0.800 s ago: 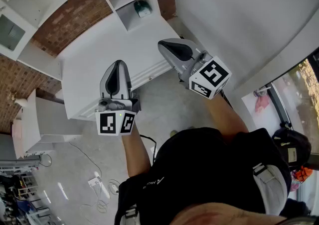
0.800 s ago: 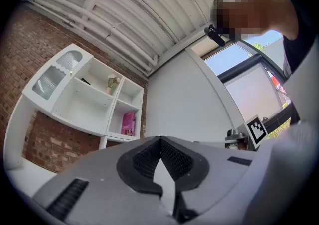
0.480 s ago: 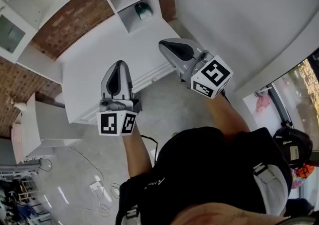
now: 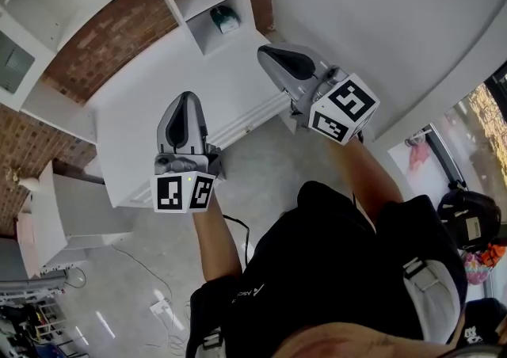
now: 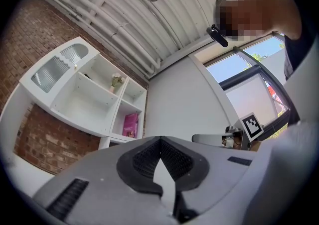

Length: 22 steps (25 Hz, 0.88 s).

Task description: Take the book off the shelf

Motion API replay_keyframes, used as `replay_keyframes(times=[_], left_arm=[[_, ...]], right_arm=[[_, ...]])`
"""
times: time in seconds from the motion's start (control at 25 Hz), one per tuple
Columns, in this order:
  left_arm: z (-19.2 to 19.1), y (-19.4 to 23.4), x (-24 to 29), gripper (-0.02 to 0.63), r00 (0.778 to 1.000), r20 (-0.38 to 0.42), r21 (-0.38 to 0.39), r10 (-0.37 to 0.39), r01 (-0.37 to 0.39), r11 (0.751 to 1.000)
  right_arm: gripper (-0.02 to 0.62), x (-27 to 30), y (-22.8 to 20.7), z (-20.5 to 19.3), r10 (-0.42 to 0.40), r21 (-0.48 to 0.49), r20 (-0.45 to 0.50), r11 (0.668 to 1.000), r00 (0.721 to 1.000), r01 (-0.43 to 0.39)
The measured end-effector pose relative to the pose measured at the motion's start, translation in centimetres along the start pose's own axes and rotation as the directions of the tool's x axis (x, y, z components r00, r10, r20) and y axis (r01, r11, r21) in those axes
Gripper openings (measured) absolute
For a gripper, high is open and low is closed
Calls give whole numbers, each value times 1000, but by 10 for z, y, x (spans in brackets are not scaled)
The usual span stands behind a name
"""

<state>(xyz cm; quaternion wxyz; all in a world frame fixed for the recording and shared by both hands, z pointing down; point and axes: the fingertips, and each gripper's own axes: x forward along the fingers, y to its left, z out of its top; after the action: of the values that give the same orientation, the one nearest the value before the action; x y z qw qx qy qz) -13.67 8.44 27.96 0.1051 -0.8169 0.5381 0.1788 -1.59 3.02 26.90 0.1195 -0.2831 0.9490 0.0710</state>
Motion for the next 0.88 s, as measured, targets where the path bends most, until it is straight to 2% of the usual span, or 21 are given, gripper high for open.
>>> replay_keyframes(times=[0.24,0.48,0.64,0.88], left_arm=[[4,18,12,-2,1000,9,17,-5,5,1000],[-8,47,49,-2,1000,-1,45,4,-4,999],[-22,73,89,-2,1000,-12,65,15,-14,998],[-39,114,165,-2,1000,-6,88,28,-28,996]], right_arm=[[2,24,-21,5,-34,-7,-7,999,999,33],[2,67,-57,0,-24,-23,14,999,1000,24],[2,104,-97,-6,-24,-30,29,999,999,25],[3,171,-178,-4,-49,-39,45,998,998,51]])
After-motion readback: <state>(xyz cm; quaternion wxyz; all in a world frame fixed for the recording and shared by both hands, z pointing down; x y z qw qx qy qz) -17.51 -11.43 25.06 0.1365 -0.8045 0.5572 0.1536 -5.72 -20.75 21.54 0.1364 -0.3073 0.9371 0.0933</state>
